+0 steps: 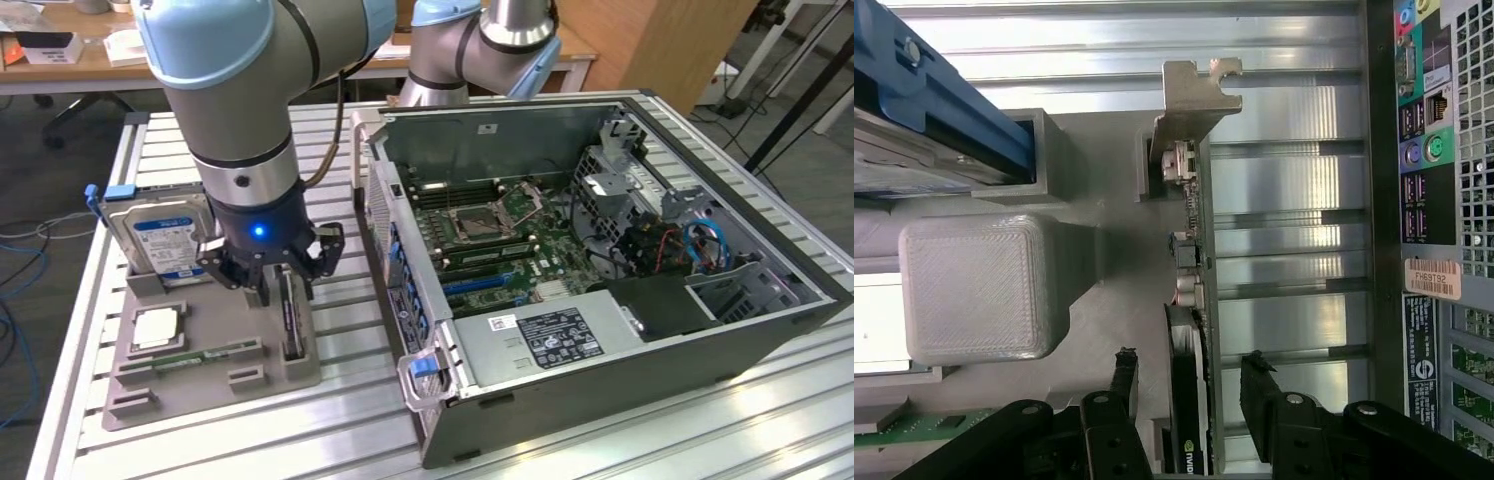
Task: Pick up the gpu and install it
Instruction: 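Pick up the gpu and move the gpu toward the slot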
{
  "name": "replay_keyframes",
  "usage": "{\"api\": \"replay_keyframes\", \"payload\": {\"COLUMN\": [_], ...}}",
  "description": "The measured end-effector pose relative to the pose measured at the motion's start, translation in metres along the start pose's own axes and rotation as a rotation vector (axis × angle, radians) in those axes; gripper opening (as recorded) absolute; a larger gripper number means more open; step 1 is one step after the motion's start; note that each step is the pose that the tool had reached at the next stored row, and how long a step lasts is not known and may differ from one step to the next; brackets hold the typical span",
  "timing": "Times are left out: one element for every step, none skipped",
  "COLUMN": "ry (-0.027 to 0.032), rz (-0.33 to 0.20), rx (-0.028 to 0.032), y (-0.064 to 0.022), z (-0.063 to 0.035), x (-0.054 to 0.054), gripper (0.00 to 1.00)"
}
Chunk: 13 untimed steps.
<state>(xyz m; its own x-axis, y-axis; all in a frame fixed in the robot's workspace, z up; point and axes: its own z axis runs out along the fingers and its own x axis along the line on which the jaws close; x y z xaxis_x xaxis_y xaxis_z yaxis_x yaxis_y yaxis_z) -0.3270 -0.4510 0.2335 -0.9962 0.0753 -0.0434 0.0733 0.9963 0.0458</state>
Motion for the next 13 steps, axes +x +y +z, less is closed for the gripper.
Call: {"api": "replay_keyframes", "payload": {"ry": [-0.0001, -0.0001, -0.0001, -0.0001, -0.0001, -0.0001, 0.0, -0.0001, -0.0001, -0.0001, 0.0002, -0.0001, -0.0001], "rz": [0.0, 0.0, 0.0, 0.0, 0.0, 0.0, 0.0, 0.0, 0.0, 0.0, 0.0, 0.0, 0.0], "rx": [-0.0001, -0.0001, -0.0001, -0.0001, -0.0001, -0.0002, -0.0001, -0.0001, -0.0001, -0.0001, -0.0001, -0.0001, -0.0001], "y": [0.0, 0.0, 0.0, 0.0, 0.0, 0.0, 0.0, 0.0, 0.0, 0.0, 0.0, 0.0, 0.0], "z": [0.0, 0.0001, 0.0001, 0.0001, 0.0001, 0.0001, 0.0001, 0.0, 0.0001, 0.0001, 0.0, 0.0, 0.0], "x": [0.0, 0.0, 0.0, 0.0, 0.0, 0.0, 0.0, 0.0, 0.0, 0.0, 0.0, 0.0, 0.0], "gripper": [0.54, 0.54, 0.54, 0.52, 0.46, 0.46, 0.4, 0.4, 0.33, 0.33, 0.32, 0.32, 0.32]}}
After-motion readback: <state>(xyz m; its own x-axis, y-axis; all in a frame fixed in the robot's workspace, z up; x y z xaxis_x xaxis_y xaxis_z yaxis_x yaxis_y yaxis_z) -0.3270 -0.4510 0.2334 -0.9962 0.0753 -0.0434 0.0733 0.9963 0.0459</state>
